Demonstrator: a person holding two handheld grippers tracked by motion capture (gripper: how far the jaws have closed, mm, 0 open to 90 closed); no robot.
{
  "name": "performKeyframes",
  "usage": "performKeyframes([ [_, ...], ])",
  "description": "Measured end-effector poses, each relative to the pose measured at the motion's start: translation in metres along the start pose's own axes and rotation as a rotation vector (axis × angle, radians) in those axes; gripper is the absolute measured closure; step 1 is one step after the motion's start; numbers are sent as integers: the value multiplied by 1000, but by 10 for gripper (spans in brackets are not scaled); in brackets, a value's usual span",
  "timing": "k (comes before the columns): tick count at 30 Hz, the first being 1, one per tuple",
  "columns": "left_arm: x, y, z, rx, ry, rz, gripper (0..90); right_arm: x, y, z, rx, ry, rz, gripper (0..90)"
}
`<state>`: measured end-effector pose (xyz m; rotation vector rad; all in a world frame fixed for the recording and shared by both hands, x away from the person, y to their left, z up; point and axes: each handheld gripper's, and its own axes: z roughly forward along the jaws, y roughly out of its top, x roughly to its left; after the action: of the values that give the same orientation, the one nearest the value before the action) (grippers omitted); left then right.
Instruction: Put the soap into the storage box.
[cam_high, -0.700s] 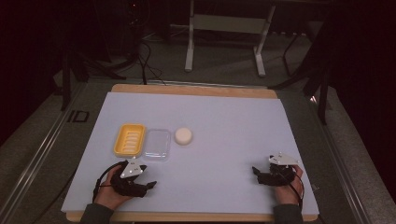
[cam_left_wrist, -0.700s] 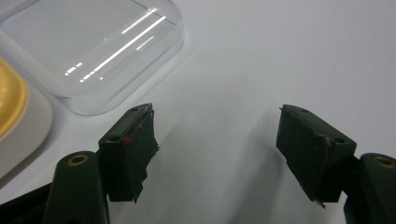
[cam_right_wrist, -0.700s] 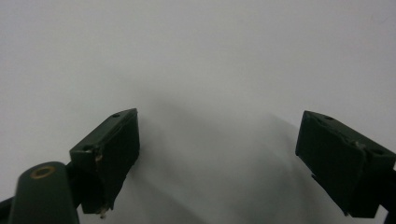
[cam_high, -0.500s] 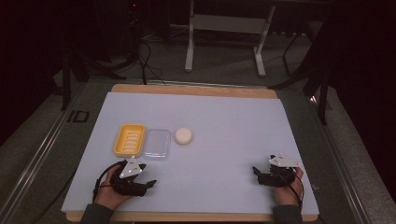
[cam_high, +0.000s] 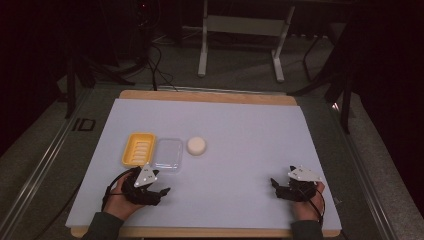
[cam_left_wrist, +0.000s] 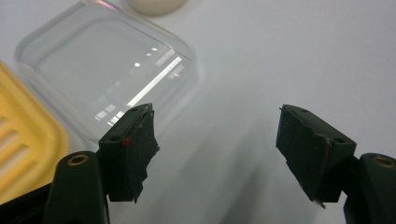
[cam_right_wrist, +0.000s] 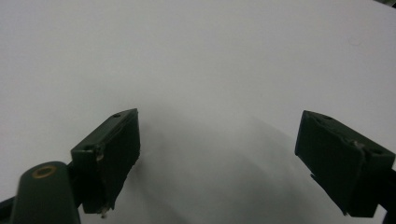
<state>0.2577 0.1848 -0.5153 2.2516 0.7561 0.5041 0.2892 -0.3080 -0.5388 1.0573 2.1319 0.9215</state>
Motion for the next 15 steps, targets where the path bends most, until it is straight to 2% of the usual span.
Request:
performKeyframes([
  [1, 2, 4, -2, -10, 19, 4, 286, 0, 0, 0, -3, 1, 0, 141],
  [8, 7, 14, -4, -17, 34, 27, 280, 0, 0, -1, -10, 8, -1, 141],
  [15, 13, 31, -1, -22, 43, 70, 273, 0, 0, -1, -12, 7, 1, 141],
])
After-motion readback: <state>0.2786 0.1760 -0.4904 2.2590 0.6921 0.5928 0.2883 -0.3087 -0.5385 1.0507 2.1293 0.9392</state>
